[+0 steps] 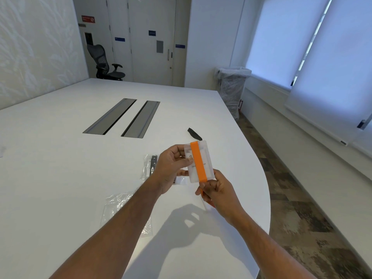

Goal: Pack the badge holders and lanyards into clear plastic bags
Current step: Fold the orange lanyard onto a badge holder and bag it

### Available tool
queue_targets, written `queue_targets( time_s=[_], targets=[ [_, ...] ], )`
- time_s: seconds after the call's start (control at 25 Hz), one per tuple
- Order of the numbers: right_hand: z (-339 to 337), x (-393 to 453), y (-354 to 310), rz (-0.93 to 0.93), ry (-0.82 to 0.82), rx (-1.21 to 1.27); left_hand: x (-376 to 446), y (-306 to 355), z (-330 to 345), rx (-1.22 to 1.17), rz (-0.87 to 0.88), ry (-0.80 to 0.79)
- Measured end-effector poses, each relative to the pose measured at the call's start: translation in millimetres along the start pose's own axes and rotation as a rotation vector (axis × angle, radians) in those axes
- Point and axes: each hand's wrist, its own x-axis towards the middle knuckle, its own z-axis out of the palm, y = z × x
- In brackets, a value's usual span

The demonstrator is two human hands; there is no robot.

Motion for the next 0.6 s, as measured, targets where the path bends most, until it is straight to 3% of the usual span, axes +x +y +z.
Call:
queue_targets(
  time_s=[0.24,0.44,0.6],
  targets=[
    [7.8,-4.7,-3.3,0.032,0.062,-0.133,8.2,-2.2,-4.6,0.124,0.002,0.226],
    [8.7,-8.8,-11.9,0.033,0.040,-0.106,7.0,-6.7,-10.3,0.206,-0.008,0.242],
    [2.1,-12.6,-21.1,-0.082,-0.014,0.026,2.9,-8.8,-15.1,0.240,-0.005,0.197]
  ],
)
